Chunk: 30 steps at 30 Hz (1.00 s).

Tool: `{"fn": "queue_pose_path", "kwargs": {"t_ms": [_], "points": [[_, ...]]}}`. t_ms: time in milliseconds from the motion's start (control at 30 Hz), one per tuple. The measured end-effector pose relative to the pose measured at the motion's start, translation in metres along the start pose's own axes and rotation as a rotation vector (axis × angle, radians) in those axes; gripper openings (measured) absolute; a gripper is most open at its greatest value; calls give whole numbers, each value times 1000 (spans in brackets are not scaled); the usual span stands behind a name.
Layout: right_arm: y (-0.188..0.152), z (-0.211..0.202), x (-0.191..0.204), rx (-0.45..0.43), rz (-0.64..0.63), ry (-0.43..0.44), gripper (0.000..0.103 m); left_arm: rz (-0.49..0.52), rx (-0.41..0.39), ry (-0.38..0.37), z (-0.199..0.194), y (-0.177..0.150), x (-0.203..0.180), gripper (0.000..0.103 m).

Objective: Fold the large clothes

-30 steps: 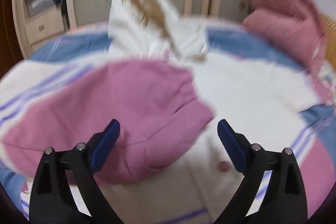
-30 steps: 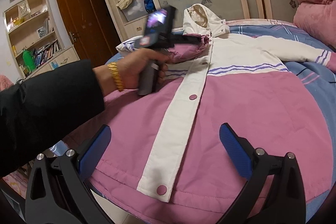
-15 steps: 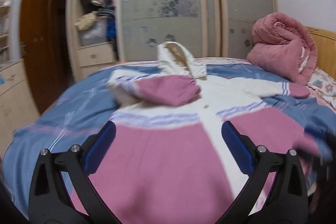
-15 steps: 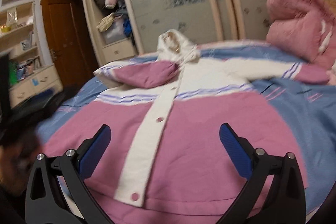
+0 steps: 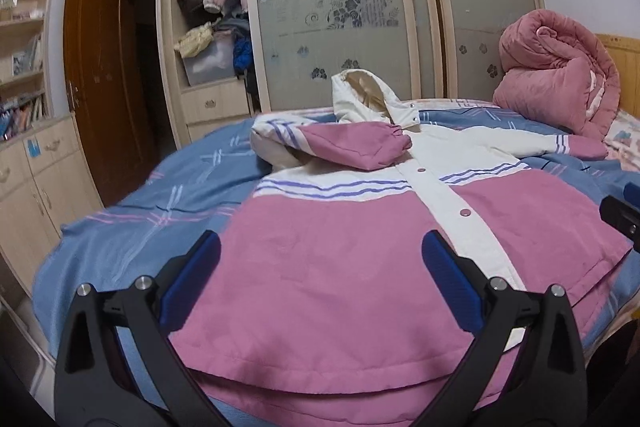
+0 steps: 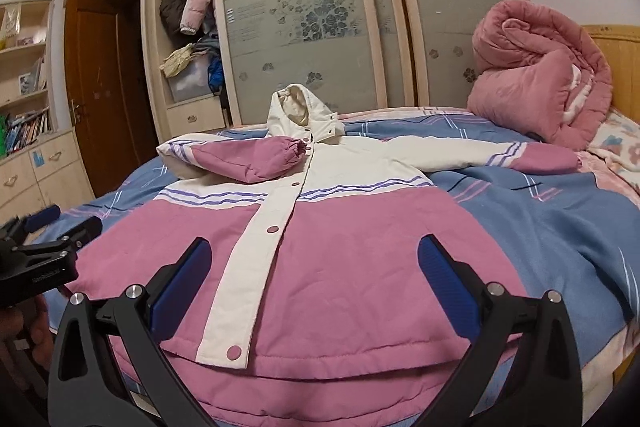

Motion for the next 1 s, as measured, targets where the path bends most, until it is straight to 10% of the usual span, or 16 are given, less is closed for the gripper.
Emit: {"fn": "queue_pose_path", "kwargs": {"t_ms": [1000], "points": [[-10,17,7,37,-23,-38,102,-21,-19,-31,6,-3,4,101]]}}
Point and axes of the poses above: each gripper's, at about its wrist camera, not at the fingertips, and z roughly the way its jaws point, x to its left, y to its top, the point moved 6 cm from there along z, roughly the way its jaws point, and after that the axes turned 13 degrees about z, right-handed, at the moved point
